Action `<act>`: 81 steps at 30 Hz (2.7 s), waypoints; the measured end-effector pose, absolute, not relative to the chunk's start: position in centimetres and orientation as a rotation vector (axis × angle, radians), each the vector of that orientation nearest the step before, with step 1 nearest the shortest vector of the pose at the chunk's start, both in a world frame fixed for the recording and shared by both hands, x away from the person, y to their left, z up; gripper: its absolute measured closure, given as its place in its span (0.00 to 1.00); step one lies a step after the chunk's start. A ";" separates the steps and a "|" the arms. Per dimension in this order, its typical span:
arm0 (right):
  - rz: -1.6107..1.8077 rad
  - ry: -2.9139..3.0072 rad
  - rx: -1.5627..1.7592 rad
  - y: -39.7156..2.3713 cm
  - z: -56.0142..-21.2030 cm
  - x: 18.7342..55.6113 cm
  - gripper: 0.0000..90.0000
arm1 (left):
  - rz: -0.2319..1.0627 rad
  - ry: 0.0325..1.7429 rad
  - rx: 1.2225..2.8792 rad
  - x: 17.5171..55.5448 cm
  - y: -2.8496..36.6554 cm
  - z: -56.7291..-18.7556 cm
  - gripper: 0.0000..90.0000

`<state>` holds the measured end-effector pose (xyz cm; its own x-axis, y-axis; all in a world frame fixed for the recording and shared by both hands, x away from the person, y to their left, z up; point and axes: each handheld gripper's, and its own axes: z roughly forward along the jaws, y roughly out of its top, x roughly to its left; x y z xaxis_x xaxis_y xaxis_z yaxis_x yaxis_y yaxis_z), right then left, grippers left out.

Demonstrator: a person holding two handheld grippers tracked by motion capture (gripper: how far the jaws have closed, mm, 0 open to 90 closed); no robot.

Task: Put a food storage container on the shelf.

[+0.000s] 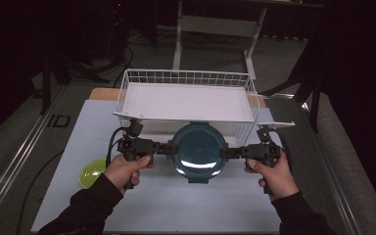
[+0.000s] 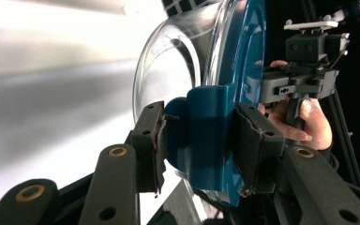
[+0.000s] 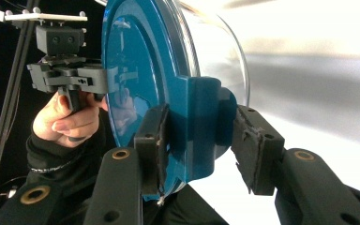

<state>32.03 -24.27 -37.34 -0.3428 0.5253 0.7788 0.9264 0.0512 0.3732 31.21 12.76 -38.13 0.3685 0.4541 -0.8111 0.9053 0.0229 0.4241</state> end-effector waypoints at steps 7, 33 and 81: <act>-1.264 -1.896 -1.450 -24.1 -35.2 33.7 0.63 | -0.517 1.239 1.593 32.8 12.9 -35.9 0.63; -1.266 -1.853 -1.546 -22.6 -31.3 41.9 0.63 | -0.479 1.294 1.501 40.0 14.0 -33.3 0.62; -1.346 -2.108 -1.410 -20.0 -32.5 36.4 0.61 | -0.181 1.102 1.564 35.2 14.9 -33.1 0.31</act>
